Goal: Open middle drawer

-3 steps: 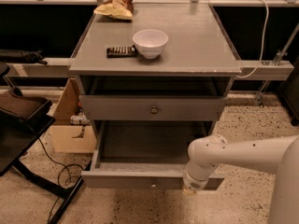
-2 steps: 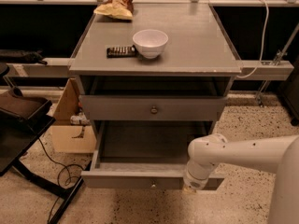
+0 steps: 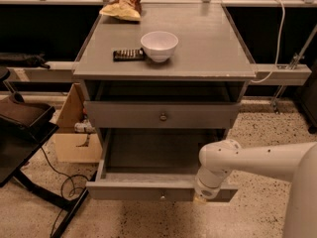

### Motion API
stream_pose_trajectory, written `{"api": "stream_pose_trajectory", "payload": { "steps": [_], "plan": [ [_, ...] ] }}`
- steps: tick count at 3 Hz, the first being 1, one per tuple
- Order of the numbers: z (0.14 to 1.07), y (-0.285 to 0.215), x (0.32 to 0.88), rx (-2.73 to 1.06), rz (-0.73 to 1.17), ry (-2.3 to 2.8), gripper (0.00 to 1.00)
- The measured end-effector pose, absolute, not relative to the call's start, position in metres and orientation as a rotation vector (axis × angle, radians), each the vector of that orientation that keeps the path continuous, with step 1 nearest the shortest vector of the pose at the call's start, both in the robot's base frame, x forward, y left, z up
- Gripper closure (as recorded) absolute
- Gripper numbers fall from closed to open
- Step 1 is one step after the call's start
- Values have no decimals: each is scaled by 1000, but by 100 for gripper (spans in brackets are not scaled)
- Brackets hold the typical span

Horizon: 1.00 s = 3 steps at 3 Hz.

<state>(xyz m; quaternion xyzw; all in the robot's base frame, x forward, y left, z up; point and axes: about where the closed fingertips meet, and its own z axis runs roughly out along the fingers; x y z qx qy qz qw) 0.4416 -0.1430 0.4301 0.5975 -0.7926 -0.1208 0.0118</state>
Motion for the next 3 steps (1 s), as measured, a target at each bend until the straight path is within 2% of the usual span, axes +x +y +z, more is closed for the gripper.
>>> {"api": "stream_pose_trajectory", "payload": {
  "steps": [3],
  "plan": [
    [441,-143,436,1868,-413,-2447,100]
  ]
}}
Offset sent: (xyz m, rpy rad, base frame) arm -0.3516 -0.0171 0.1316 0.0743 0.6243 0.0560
